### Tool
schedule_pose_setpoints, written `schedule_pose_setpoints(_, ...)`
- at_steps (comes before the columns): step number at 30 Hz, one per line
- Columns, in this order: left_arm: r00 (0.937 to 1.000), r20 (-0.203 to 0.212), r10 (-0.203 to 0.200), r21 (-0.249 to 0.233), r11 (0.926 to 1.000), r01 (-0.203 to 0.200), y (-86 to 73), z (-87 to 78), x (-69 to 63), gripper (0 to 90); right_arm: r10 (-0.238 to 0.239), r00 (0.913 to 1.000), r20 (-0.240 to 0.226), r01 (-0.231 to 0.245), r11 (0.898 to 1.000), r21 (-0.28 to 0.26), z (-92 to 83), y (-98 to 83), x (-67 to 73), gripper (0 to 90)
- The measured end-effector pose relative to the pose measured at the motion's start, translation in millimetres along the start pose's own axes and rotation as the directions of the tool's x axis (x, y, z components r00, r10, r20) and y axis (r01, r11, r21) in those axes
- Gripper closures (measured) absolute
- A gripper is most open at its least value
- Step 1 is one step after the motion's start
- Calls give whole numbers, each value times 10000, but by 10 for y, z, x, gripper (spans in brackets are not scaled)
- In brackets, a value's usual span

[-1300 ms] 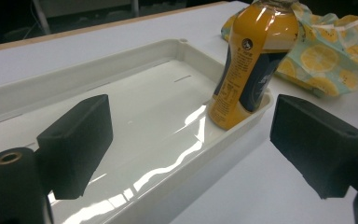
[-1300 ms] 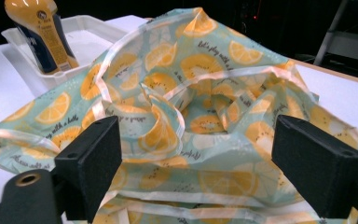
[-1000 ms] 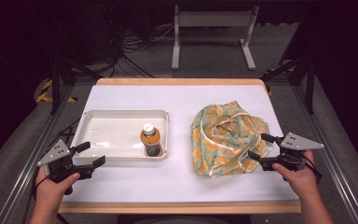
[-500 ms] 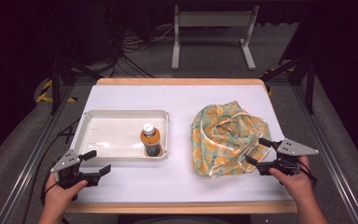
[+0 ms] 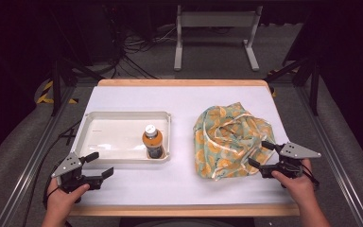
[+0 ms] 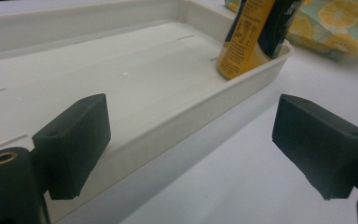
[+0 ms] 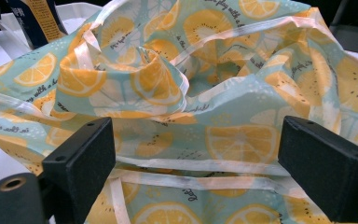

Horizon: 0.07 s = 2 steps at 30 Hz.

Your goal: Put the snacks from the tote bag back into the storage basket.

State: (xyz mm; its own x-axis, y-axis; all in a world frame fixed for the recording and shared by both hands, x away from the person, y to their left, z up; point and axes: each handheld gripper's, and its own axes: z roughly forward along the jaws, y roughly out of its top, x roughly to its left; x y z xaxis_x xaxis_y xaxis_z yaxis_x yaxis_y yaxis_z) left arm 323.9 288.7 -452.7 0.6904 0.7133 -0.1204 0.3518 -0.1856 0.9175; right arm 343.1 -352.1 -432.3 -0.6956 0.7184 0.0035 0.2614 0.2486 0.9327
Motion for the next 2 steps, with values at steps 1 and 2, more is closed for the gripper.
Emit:
schedule_pose_setpoints(1,10000,18,-69,-78,9999,69,1,-4,3,119,-7,10000,6,7,10000,20,1,-1,-1,117)
schedule_pose_setpoints(2,10000,3,-80,-101,9999,80,1,-5,4,119,-15,10000,11,15,10000,18,3,-2,-2,117)
